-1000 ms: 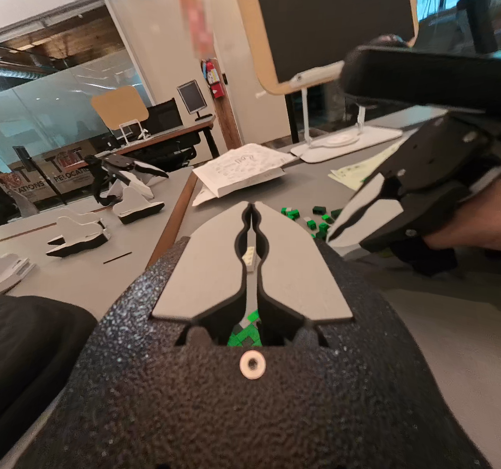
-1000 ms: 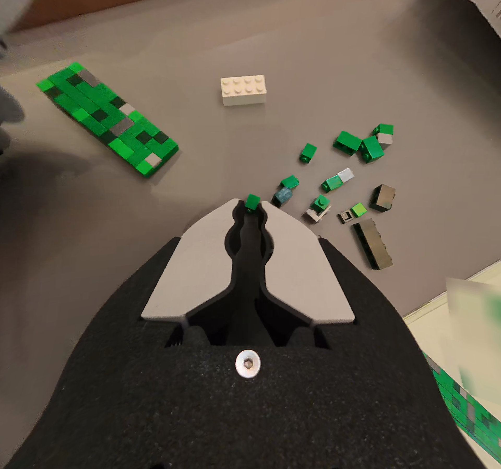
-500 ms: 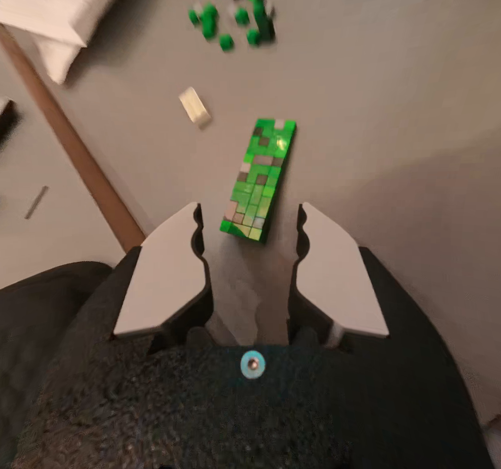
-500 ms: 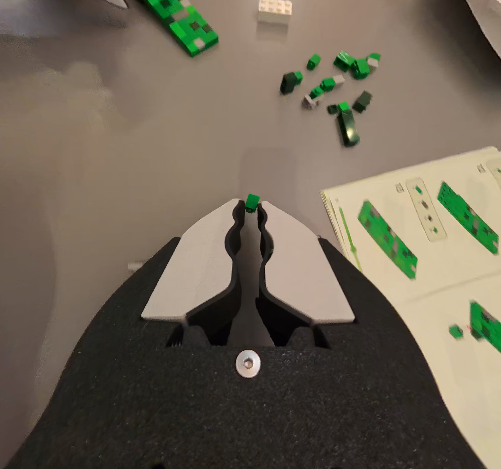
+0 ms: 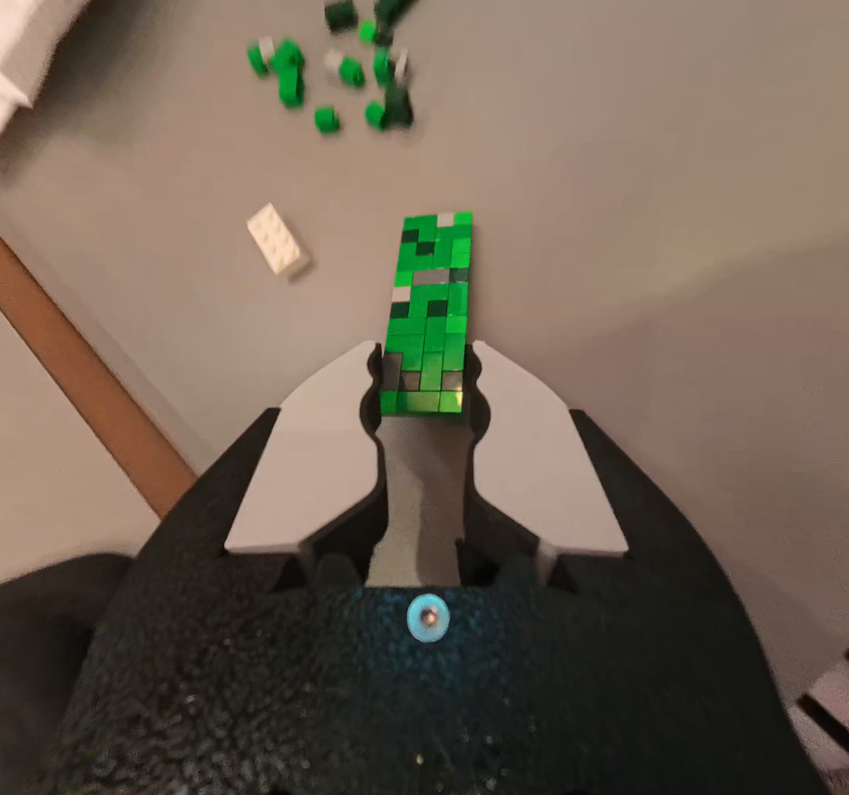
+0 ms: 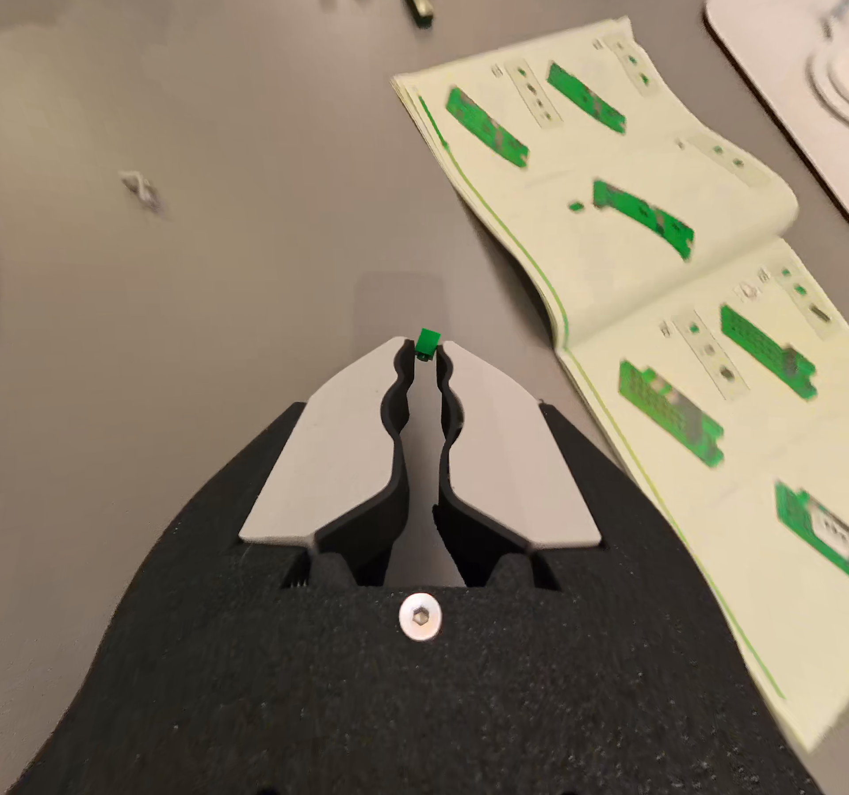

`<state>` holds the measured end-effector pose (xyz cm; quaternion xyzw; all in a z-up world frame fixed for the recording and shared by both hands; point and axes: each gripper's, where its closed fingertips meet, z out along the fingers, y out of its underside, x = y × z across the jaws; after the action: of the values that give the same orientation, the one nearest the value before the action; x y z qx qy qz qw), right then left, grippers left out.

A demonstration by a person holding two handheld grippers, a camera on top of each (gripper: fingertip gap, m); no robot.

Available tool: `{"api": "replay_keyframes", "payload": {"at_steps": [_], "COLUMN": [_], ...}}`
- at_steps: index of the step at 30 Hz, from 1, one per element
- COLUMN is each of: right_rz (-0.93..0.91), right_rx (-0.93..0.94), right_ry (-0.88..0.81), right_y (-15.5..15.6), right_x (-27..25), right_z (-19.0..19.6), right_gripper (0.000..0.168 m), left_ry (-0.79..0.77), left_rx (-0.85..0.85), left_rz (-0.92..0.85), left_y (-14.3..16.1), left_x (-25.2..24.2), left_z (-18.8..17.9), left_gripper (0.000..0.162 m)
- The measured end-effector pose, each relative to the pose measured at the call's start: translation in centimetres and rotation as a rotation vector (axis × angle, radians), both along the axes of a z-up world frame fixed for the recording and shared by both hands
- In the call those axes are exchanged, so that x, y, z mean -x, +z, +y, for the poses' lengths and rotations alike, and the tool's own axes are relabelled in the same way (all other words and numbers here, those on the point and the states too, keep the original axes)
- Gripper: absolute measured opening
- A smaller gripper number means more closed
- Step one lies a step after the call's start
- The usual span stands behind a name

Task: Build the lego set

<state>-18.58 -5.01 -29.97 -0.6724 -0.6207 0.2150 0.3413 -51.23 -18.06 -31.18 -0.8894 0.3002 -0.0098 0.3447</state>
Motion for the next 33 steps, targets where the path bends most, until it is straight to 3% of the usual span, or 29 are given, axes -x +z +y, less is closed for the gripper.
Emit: {"api": "replay_keyframes", "payload": {"at_steps": [1,6,10,13,16,19,22,25,27,30,33], "right_rz": [-0.011,-0.052,-0.033,0.001,0.161,0.279,0.239,0.243,0.281,0.264,0.221], "right_rx": [0.002,-0.025,-0.026,-0.070,-0.255,-0.452,-0.600,-0.630,-0.612,-0.450,-0.141], "right_ry": [-0.016,-0.054,-0.028,-0.046,-0.020,0.137,0.212,0.262,0.291,0.264,0.147], "right_y": [-0.2,-0.8,-1.5,-0.6,3.7,7.4,7.9,7.6,7.8,6.6,4.5], "right_x": [-1.1,-5.5,-6.8,-7.5,-6.8,-4.6,-3.2,-2.8,-2.7,-2.9,-3.2], "right_z": [0.3,0.9,0.6,0.9,0.9,-1.2,-1.6,-1.6,-2.0,-1.5,-0.3], "right_gripper": [0.008,0.008,0.013,0.054,0.071,0.065,0.054,0.035,0.015,0.008,0.007], "left_ry": [-0.008,-0.070,-0.170,-0.234,-0.309,-0.391,-0.464,-0.507,-0.527,-0.509,-0.489], "left_rx": [-0.039,-0.262,-0.280,-0.234,-0.150,-0.071,0.000,0.044,0.070,0.055,-0.052], "left_rz": [-0.017,-0.232,-0.492,-0.654,-0.746,-0.772,-0.788,-0.796,-0.817,-0.881,-0.807], "left_y": [0.8,6.1,8.5,9.3,9.3,8.8,8.6,8.3,8.3,8.7,8.3], "left_x": [-1.1,-9.2,-16.7,-21.2,-25.1,-28.5,-31.1,-32.5,-33.0,-32.9,-31.8], "left_z": [0.6,4.4,6.9,8.3,9.0,9.2,9.0,8.9,8.7,9.1,9.9], "left_gripper": [0.034,0.034,0.034,0.034,0.034,0.034,0.034,0.034,0.035,0.071,0.083]}}
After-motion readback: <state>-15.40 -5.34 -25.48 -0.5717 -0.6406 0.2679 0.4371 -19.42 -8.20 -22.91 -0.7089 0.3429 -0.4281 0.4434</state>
